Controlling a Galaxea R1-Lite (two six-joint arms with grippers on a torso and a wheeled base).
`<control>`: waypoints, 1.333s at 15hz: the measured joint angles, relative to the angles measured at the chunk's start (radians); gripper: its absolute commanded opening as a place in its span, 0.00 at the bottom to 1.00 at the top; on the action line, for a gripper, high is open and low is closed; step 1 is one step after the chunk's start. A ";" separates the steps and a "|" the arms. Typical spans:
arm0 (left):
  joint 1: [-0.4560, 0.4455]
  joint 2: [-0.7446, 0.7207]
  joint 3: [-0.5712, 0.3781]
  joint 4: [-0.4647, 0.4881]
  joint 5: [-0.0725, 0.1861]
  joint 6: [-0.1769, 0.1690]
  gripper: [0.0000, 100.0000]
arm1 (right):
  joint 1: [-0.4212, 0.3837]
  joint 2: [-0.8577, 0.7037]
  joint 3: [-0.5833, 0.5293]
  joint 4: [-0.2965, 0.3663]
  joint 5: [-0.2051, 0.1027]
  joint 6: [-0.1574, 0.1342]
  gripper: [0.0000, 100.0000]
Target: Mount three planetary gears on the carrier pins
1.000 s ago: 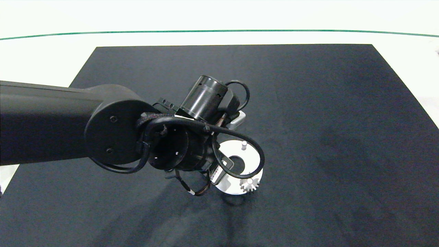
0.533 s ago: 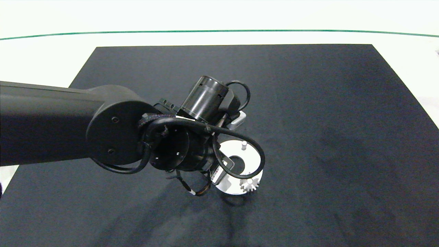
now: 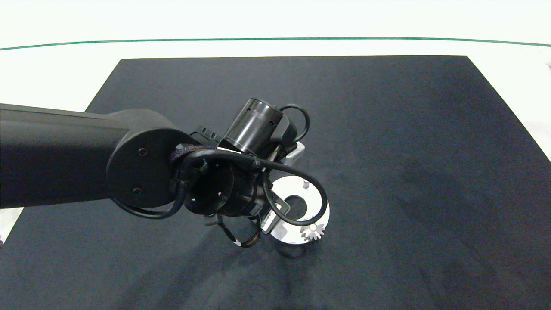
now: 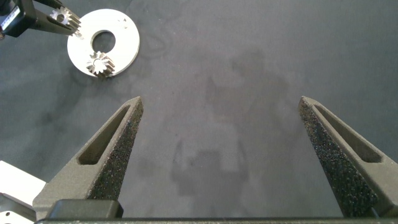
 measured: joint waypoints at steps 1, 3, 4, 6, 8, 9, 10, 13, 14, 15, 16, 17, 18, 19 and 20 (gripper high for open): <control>0.000 0.000 0.001 0.000 0.000 0.000 0.28 | 0.000 0.000 0.000 0.000 0.000 0.000 1.00; 0.000 -0.001 0.004 -0.001 0.000 0.000 1.00 | 0.000 -0.001 0.000 0.000 0.000 0.000 1.00; -0.001 -0.001 0.004 -0.002 0.000 0.000 1.00 | 0.000 -0.001 0.000 0.000 0.000 0.000 1.00; -0.001 -0.002 0.005 -0.002 0.001 0.000 1.00 | 0.000 -0.001 0.000 0.000 0.000 0.000 1.00; -0.002 -0.003 0.005 -0.002 0.000 0.000 1.00 | 0.000 -0.001 0.000 0.000 0.000 0.000 1.00; -0.003 -0.005 0.005 -0.001 0.000 -0.001 1.00 | 0.000 -0.001 0.000 0.000 0.000 0.000 1.00; -0.004 -0.006 -0.001 0.000 0.000 -0.005 1.00 | 0.000 -0.002 0.000 0.000 0.000 0.000 1.00; 0.001 -0.004 -0.075 0.004 0.000 -0.044 1.00 | 0.000 -0.002 0.000 0.000 0.000 0.000 1.00; 0.013 -0.002 -0.116 0.010 0.000 -0.052 1.00 | 0.000 -0.002 0.000 0.000 0.000 0.000 1.00; 0.034 0.001 -0.167 0.029 0.000 -0.057 1.00 | 0.000 -0.002 0.000 0.000 0.000 0.000 1.00; 0.059 0.005 -0.215 0.058 0.000 -0.068 1.00 | 0.000 -0.002 0.000 0.000 0.000 0.000 1.00; 0.081 0.012 -0.249 0.071 0.000 -0.092 1.00 | 0.000 -0.002 0.000 0.000 0.000 0.000 1.00; 0.103 0.023 -0.277 0.076 0.000 -0.116 1.00 | 0.000 -0.002 0.001 0.000 0.000 -0.001 1.00; 0.121 0.038 -0.311 0.077 0.000 -0.143 1.00 | 0.000 -0.003 0.001 0.000 0.000 -0.006 1.00; 0.139 0.054 -0.343 0.077 0.000 -0.170 1.00 | 0.000 -0.006 0.002 0.000 -0.001 -0.010 1.00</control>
